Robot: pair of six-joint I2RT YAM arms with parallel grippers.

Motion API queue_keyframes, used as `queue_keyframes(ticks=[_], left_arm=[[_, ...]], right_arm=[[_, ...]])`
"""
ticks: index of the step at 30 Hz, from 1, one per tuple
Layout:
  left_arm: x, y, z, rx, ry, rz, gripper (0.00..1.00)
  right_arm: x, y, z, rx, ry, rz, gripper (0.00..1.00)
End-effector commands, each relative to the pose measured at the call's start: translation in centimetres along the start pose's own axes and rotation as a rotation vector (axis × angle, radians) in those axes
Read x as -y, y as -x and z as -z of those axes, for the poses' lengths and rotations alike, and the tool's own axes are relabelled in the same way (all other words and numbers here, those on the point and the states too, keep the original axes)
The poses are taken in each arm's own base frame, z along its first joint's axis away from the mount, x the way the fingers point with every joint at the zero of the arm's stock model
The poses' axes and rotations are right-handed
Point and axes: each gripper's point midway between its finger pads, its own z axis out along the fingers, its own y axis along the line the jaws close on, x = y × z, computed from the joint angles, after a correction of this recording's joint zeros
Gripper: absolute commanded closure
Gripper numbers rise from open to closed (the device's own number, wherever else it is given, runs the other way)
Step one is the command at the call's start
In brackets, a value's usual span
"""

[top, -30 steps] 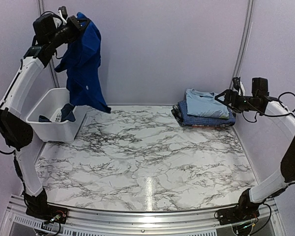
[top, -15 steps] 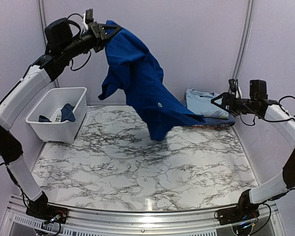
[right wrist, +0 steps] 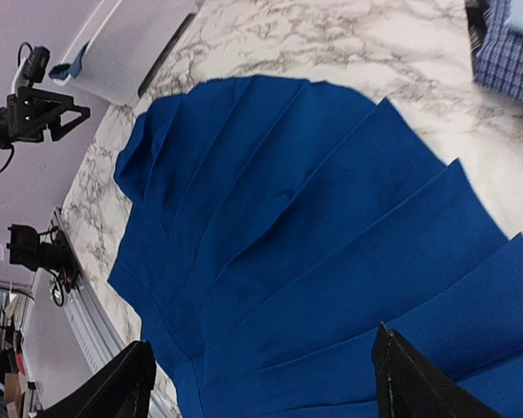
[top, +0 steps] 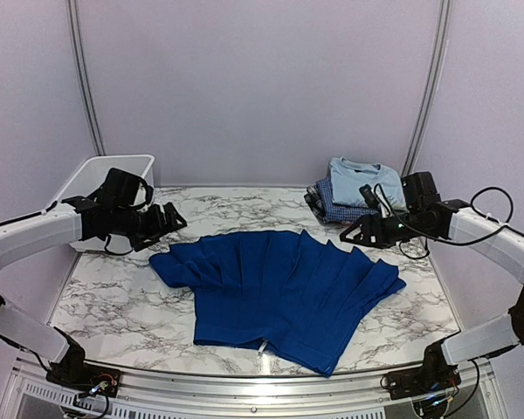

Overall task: Fold and stack the mixed laundry pile
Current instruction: Place the crumpled skirt at the center of the board, then adjust the crumpled skirt at the center of the board.

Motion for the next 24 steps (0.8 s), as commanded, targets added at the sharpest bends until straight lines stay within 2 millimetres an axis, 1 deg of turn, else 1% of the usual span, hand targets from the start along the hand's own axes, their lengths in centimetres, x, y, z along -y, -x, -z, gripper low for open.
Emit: queue_keyframes(ticks=[1, 3, 6, 9, 11, 14, 16, 17, 19, 21, 22, 23, 24], left_arm=[[0.0, -4.8, -1.0, -0.131, 0.117, -0.201, 0.01], [-0.4, -7.1, -2.1, -0.206, 0.143, -0.243, 0.01], [-0.1, -10.0, -3.6, -0.294, 0.144, -0.302, 0.01], [-0.2, -12.1, -5.1, -0.363, 0.161, -0.335, 0.08], [-0.9, -12.7, -6.3, -0.392, 0.192, -0.336, 0.15], [-2.4, -12.6, -8.0, -0.402, 0.269, -0.349, 0.26], [-3.5, -12.2, -9.5, -0.418, 0.318, -0.350, 0.34], [-4.0, -11.8, -10.3, -0.424, 0.337, -0.347, 0.37], [-4.7, -10.8, -12.0, -0.435, 0.362, -0.344, 0.40], [-5.1, -9.2, -13.8, -0.428, 0.371, -0.336, 0.43], [-5.5, -8.0, -14.6, -0.417, 0.378, -0.321, 0.44], [-5.5, -7.2, -15.5, -0.410, 0.379, -0.315, 0.44], [-6.1, -5.9, -16.2, -0.395, 0.385, -0.289, 0.44]], right_arm=[[-1.3, -3.9, -2.4, -0.122, 0.011, 0.028, 0.20], [-1.6, -6.0, -3.8, -0.193, 0.022, 0.021, 0.23], [-1.3, -9.1, -6.2, -0.304, 0.016, -0.004, 0.26], [0.2, -10.9, -8.0, -0.355, -0.005, -0.053, 0.29], [1.4, -11.4, -9.1, -0.380, -0.031, -0.067, 0.31], [3.0, -12.0, -10.9, -0.431, -0.055, -0.075, 0.33], [4.1, -12.5, -11.9, -0.467, -0.073, -0.079, 0.36], [4.5, -12.7, -12.3, -0.487, -0.081, -0.082, 0.37], [4.8, -13.1, -12.9, -0.515, -0.071, -0.091, 0.39], [4.2, -13.2, -13.3, -0.523, -0.031, -0.099, 0.41], [3.7, -13.3, -13.5, -0.527, -0.008, -0.099, 0.42], [2.9, -13.4, -13.6, -0.534, 0.018, -0.095, 0.42], [1.8, -13.5, -13.8, -0.543, 0.050, -0.086, 0.42]])
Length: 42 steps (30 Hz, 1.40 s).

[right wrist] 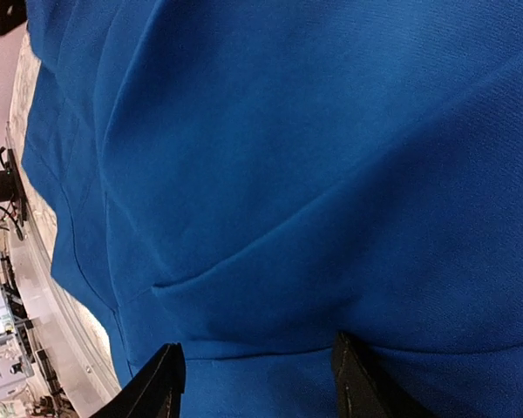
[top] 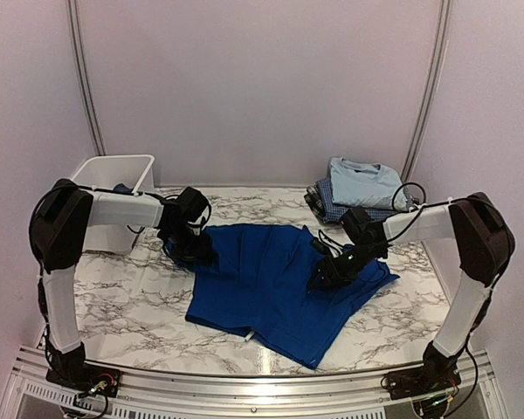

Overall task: Fold and stack the mixed laundry pile
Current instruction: Adjust the crumpled skirt at the center of the board.

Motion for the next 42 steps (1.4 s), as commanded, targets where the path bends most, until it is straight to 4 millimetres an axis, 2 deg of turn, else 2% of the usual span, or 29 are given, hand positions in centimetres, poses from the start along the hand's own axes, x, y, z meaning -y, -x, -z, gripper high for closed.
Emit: queue_keyframes(ticks=[1, 4, 6, 8, 10, 12, 15, 17, 20, 22, 25, 29, 39, 42], left_arm=[[-4.2, 3.5, -2.8, -0.021, 0.077, 0.063, 0.44], [-4.4, 7.5, -1.3, 0.051, 0.029, 0.113, 0.31], [-3.3, 9.2, 1.3, 0.114, -0.003, 0.079, 0.21], [-2.0, 9.1, 4.2, 0.157, -0.029, 0.029, 0.11], [-0.7, 6.9, 6.0, 0.158, -0.044, -0.036, 0.07], [0.5, 4.1, 7.2, 0.149, -0.050, -0.094, 0.05], [1.5, -0.4, 6.6, 0.088, -0.050, -0.105, 0.05], [1.7, -2.5, 5.9, 0.059, -0.046, -0.100, 0.07], [1.5, -4.4, 5.4, 0.032, -0.036, -0.091, 0.12], [0.8, -5.3, 5.8, 0.030, -0.029, -0.062, 0.16], [-0.1, -6.4, 6.6, 0.034, -0.026, -0.013, 0.17], [-1.3, -7.9, 6.6, -0.002, -0.041, 0.063, 0.17], [-3.4, -8.9, 5.5, -0.082, -0.102, 0.278, 0.19], [-3.3, -8.9, 5.4, -0.089, -0.119, 0.300, 0.20]], right_arm=[[-2.4, -1.6, -1.8, -0.081, 0.068, 0.040, 0.42], [-7.0, -1.6, -1.1, -0.081, 0.202, 0.107, 0.42], [-9.7, -0.7, 1.3, -0.026, 0.268, 0.167, 0.40], [-9.6, 0.3, 3.7, 0.037, 0.224, 0.186, 0.38], [-6.8, 1.5, 6.2, 0.109, 0.155, 0.145, 0.37], [-3.9, 2.3, 7.7, 0.158, 0.083, 0.103, 0.38], [-1.1, 3.7, 7.8, 0.168, -0.018, 0.081, 0.39], [-0.9, 4.5, 7.5, 0.154, -0.018, 0.069, 0.44], [-3.2, 4.7, 7.4, 0.155, 0.009, 0.127, 0.46], [-6.4, 3.4, 6.8, 0.123, 0.030, 0.211, 0.46], [-11.5, 0.3, 5.6, 0.095, 0.066, 0.367, 0.46], [-15.9, -4.5, 3.9, 0.070, 0.045, 0.618, 0.46], [-16.6, -9.4, -0.5, -0.026, -0.038, 1.015, 0.48], [-16.7, -10.0, -1.8, -0.042, -0.051, 1.080, 0.46]])
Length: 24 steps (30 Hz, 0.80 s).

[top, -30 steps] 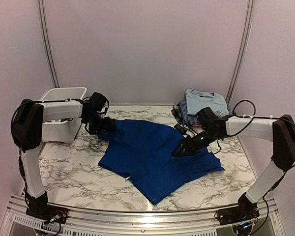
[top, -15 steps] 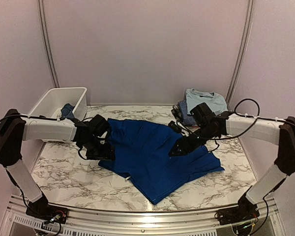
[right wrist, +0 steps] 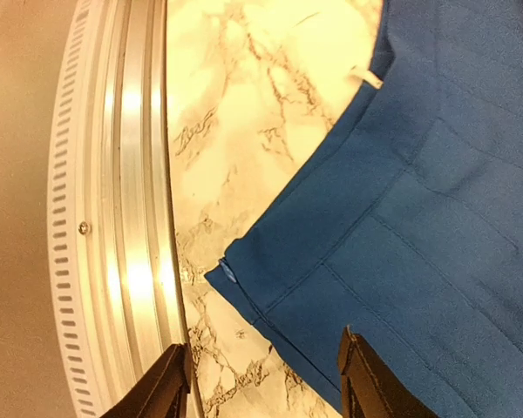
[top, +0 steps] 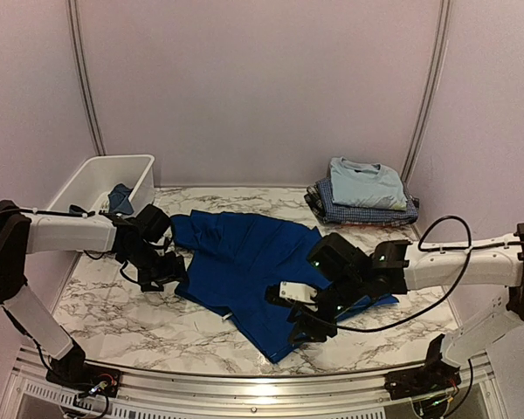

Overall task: Fold and stack the mixed laundry pile
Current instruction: Adjust the crumpled skirt at the center of the board.

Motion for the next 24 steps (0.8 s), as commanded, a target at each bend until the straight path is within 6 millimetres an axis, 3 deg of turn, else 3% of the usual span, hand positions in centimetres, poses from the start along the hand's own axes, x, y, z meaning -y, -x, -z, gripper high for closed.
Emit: queue_keyframes(ticks=[1, 7, 13, 16, 21, 24], left_arm=[[0.5, -0.3, -0.3, -0.032, -0.055, 0.059, 0.21], [0.1, -0.8, -1.8, -0.059, -0.075, 0.086, 0.27], [0.2, -0.4, -2.8, -0.064, -0.067, 0.057, 0.37], [0.2, 0.0, -4.0, -0.079, -0.044, 0.037, 0.47], [1.6, 1.8, -5.7, -0.091, -0.049, -0.002, 0.74], [2.5, 2.9, -5.1, -0.065, -0.068, -0.011, 0.87]], right_arm=[[0.0, 0.4, -1.8, -0.004, -0.053, 0.165, 0.45], [-0.9, -1.3, -4.7, -0.070, -0.025, 0.237, 0.44], [-0.3, -2.6, -7.1, -0.133, -0.052, 0.260, 0.46], [-0.4, -2.9, -8.1, -0.155, -0.031, 0.254, 0.59], [-1.4, -1.9, -9.2, -0.161, -0.010, 0.249, 0.97], [-0.6, -0.8, -8.3, -0.147, -0.076, 0.219, 1.00]])
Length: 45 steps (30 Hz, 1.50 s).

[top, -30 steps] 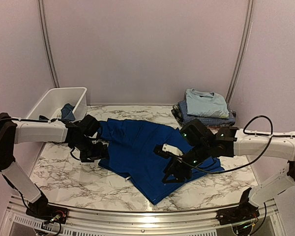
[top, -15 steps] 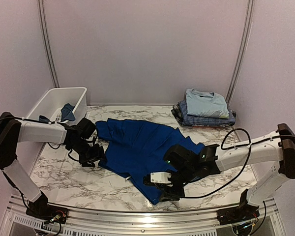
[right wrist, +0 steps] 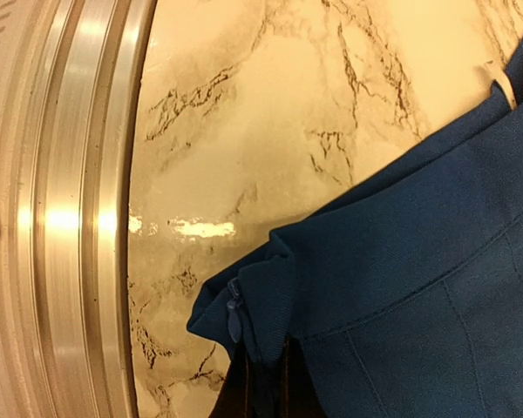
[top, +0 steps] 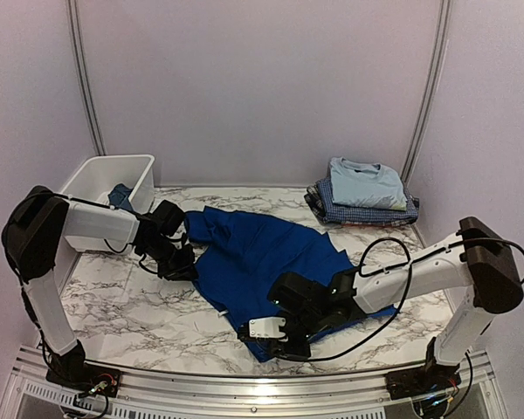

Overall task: Fold and stack the mixed laundry pile
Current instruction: Adjust the crumpled skirt at the center of the board.

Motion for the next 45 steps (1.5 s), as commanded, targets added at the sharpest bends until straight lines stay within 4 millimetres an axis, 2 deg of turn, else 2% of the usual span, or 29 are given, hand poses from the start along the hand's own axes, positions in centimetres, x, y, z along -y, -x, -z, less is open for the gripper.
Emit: queue_keyframes(ticks=[1, 5, 9, 12, 17, 20, 26, 30, 32, 33, 35, 36, 37, 40, 43, 45], left_arm=[[-1.0, 0.1, -0.6, -0.013, 0.047, -0.013, 0.90], [-0.7, 0.8, 0.8, 0.017, 0.033, -0.024, 1.00], [0.2, 1.0, 1.1, 0.002, 0.010, -0.084, 1.00], [1.1, 2.0, 1.2, 0.000, 0.010, -0.119, 1.00], [3.4, 3.3, 2.8, 0.029, -0.040, -0.141, 1.00], [4.9, 2.7, 3.5, 0.021, -0.081, -0.176, 1.00], [7.5, -0.7, 4.2, -0.060, -0.166, -0.209, 1.00], [8.0, -2.7, 4.6, -0.102, -0.192, -0.181, 1.00], [7.1, -3.3, 4.6, -0.106, -0.159, -0.175, 1.00], [6.4, -3.0, 5.0, -0.077, -0.118, -0.191, 0.88], [5.5, -2.0, 6.4, 0.012, -0.059, -0.258, 0.50], [5.3, -1.5, 7.2, 0.061, -0.037, -0.314, 0.37], [5.1, -1.1, 7.8, 0.100, -0.012, -0.379, 0.28], [4.4, -0.4, 8.5, 0.169, 0.079, -0.569, 0.20], [4.4, -1.4, 7.6, 0.168, 0.144, -0.772, 0.15], [4.9, -2.8, 6.9, 0.181, 0.169, -0.965, 0.14]], right_arm=[[0.6, 1.1, 1.2, 0.007, -0.068, -0.036, 1.00], [3.5, 1.7, 5.6, 0.108, -0.200, -0.138, 1.00], [5.5, 1.7, 10.4, 0.218, -0.300, -0.221, 1.00], [6.3, 0.9, 12.2, 0.242, -0.365, -0.251, 1.00], [8.0, -0.8, 14.2, 0.246, -0.437, -0.311, 1.00], [8.2, -1.2, 14.0, 0.232, -0.442, -0.310, 1.00], [9.2, -1.9, 12.0, 0.160, -0.449, -0.342, 1.00], [9.9, -2.5, 11.1, 0.134, -0.469, -0.367, 1.00], [9.7, -2.4, 10.7, 0.134, -0.445, -0.362, 1.00], [9.5, -2.4, 10.5, 0.138, -0.433, -0.358, 1.00], [9.1, -2.6, 10.5, 0.140, -0.421, -0.354, 1.00], [8.8, -2.6, 10.6, 0.144, -0.411, -0.351, 1.00], [8.5, -2.8, 10.6, 0.144, -0.401, -0.352, 1.00], [7.6, -2.1, 11.1, 0.192, -0.360, -0.342, 1.00], [7.2, -1.8, 11.1, 0.201, -0.335, -0.351, 1.00], [6.9, -1.8, 10.5, 0.191, -0.308, -0.350, 1.00]])
